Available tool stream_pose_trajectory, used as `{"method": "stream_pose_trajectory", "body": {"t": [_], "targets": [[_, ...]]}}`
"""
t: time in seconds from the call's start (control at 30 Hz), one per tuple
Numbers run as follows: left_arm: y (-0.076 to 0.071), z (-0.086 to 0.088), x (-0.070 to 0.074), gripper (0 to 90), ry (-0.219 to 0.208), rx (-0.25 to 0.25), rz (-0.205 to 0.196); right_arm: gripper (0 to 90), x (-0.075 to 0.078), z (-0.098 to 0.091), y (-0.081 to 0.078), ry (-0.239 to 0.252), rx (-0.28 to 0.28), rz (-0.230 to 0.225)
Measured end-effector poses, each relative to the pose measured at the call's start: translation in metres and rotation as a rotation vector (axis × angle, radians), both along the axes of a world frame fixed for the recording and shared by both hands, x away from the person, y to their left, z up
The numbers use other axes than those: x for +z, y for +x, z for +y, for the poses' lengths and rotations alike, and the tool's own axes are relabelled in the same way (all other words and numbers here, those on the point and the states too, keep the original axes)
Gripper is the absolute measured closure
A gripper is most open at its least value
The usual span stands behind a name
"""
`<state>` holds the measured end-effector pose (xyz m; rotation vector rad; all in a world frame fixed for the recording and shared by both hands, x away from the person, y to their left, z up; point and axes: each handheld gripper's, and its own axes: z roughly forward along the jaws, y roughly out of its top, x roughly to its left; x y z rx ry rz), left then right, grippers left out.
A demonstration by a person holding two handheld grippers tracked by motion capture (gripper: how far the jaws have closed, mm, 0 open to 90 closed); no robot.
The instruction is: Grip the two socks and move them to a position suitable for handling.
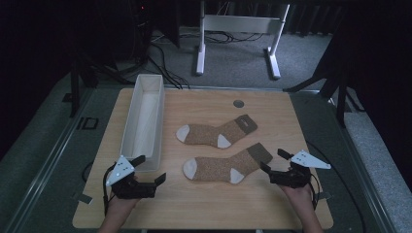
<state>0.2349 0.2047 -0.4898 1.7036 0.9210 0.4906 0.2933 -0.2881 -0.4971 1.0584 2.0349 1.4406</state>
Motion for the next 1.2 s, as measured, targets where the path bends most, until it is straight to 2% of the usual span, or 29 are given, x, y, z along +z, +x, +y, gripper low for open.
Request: {"method": "stream_pose_trajectory", "body": {"t": [0.23,0.33,0.4,0.57,0.7,0.87,1.2], "targets": [[0.011,-0.028,0.0,1.6,0.025,-0.072,0.016,12.8,-0.005,0.015,0.011,-0.036,0.003,0.0],[0.017,-0.04,-0.005,1.6,0.052,-0.096,0.025,12.7,-0.007,0.019,0.014,-0.058,0.002,-0.007],[0.023,-0.046,-0.01,1.6,0.054,-0.108,0.05,12.7,-0.008,0.021,0.017,-0.05,0.011,0.004],[0.033,-0.061,-0.022,1.6,0.078,-0.132,0.082,12.6,-0.014,0.025,0.024,-0.054,0.007,0.012],[0.04,-0.072,-0.031,1.6,0.104,-0.155,0.103,12.5,-0.021,0.028,0.031,-0.037,0.013,0.043],[0.051,-0.085,-0.037,1.5,0.131,-0.172,0.141,12.6,-0.031,0.032,0.039,-0.074,0.006,0.082],[0.069,-0.112,-0.051,1.8,0.197,-0.192,0.208,14.1,-0.051,0.039,0.054,-0.16,-0.034,0.132]]}}
